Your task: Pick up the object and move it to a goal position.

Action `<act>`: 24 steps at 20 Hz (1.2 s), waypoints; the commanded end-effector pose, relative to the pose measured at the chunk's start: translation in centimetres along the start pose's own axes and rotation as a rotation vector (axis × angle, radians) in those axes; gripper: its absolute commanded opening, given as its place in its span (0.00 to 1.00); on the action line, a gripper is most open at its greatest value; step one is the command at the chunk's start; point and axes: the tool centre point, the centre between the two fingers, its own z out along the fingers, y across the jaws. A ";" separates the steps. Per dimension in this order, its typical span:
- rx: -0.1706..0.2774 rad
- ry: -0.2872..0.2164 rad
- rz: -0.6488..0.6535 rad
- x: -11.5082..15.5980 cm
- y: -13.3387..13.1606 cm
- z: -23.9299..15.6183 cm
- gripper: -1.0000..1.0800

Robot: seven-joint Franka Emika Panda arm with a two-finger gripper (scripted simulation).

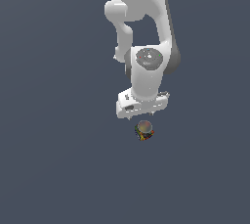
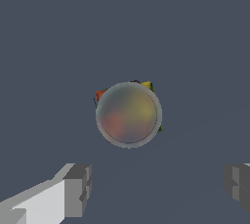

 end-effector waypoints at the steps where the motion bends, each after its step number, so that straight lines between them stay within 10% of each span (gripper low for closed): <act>1: -0.009 0.003 -0.067 1.1 -0.6 0.9 0.96; 24: -0.024 0.010 -0.197 2.9 -1.6 6.8 0.96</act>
